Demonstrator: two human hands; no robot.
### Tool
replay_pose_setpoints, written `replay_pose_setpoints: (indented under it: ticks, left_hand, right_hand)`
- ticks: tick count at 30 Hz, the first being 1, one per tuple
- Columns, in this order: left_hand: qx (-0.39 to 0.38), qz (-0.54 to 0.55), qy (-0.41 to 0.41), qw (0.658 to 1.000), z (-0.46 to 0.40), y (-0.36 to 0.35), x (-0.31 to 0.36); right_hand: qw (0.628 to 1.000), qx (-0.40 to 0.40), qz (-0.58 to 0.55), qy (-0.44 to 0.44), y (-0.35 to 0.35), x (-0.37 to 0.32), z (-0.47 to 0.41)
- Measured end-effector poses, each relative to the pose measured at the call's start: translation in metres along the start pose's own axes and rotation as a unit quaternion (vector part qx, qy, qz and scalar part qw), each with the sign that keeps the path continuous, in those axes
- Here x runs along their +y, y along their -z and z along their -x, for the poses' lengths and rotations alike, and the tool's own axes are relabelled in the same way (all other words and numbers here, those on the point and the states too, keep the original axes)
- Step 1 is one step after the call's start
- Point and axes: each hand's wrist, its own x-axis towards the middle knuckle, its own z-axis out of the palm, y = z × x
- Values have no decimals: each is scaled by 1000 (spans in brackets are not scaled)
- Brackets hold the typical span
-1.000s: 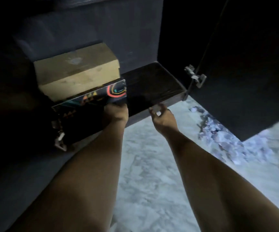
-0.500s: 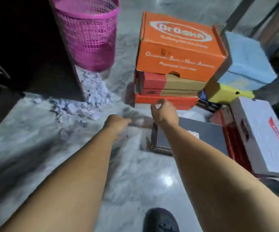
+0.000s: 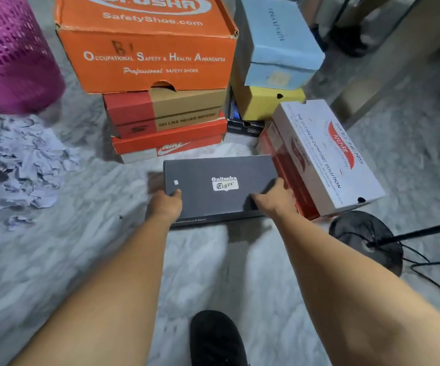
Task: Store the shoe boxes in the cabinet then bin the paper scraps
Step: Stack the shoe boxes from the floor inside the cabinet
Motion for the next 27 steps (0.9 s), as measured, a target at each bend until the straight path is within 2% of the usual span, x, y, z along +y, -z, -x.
replay_pose_setpoints:
  ticks: [3, 9, 12, 15, 17, 21, 27]
  left_hand:
    - [-6, 71, 40, 997, -6, -2, -18]
    - [59, 92, 61, 992, -2, 31, -40]
    - [98, 112, 82, 986, 4, 69, -71]
    - [169, 147, 105, 969, 23, 120, -109]
    - [231, 189, 120, 947, 41, 159, -135]
    - [351, 294, 147, 877, 84, 244, -188]
    - [503, 367, 121, 773, 147, 361, -277]
  right_hand:
    - [1000, 8, -29, -5, -5, 1, -2]
    - [995, -40, -88, 16, -26, -8, -3]
    - [991, -75, -98, 59, -44, -39, 24]
    - [981, -120, -83, 129, -60, -85, 64]
    - [967, -150, -70, 192, -77, -120, 92]
    - [923, -202, -64, 322, -119, -191, 158]
    - [811, -270, -139, 501, -188, -287, 295]
